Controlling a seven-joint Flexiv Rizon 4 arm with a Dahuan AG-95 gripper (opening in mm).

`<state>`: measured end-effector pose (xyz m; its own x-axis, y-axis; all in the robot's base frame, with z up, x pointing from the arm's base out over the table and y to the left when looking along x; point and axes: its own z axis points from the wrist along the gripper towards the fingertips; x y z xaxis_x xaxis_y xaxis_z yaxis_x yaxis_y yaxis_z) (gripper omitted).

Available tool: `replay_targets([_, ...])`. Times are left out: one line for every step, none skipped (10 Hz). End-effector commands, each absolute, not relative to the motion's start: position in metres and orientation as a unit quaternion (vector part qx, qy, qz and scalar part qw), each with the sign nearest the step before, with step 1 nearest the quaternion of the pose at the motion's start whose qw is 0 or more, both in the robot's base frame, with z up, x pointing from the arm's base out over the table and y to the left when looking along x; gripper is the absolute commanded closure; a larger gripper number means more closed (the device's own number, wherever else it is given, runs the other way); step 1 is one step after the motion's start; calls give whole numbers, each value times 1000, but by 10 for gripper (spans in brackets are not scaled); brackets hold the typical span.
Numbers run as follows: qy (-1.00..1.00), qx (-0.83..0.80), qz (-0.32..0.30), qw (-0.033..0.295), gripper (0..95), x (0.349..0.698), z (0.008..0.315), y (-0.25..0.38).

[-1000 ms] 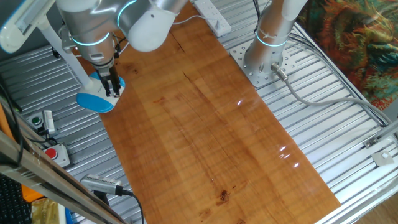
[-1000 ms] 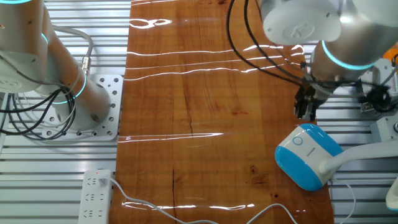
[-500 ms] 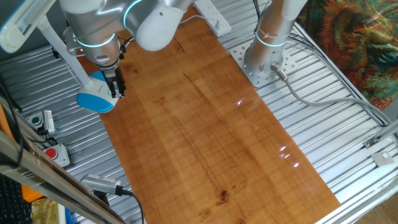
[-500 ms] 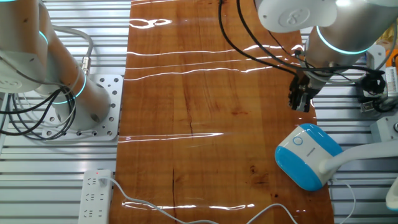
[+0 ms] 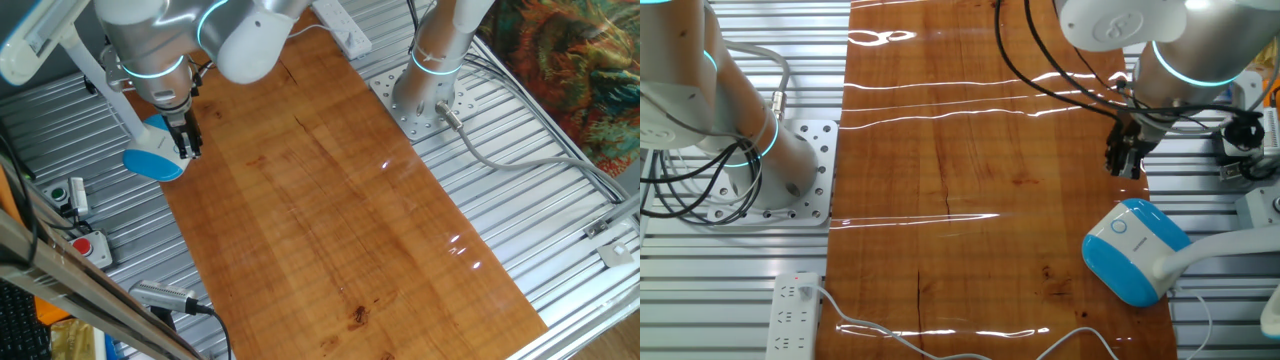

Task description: Turn off the desk lamp by pressing the button

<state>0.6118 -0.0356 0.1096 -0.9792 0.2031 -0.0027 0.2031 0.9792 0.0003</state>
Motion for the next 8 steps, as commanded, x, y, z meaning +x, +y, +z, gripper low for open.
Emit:
replay_targets([995,101,-4,-7,950,608,117,-35])
replay_targets([995,99,-3,-7,950,605,118,-35])
replay_targets([995,99,-3,-7,950,603,118,-34])
replay_targets([995,101,-3,-7,950,600,116,-33])
replay_targets([995,102,-3,-6,950,598,115,-30])
replay_targets([995,103,-3,-5,950,597,114,-28])
replay_targets([995,103,-4,-5,950,596,113,-27])
replay_targets([995,102,-4,-5,950,596,113,-27])
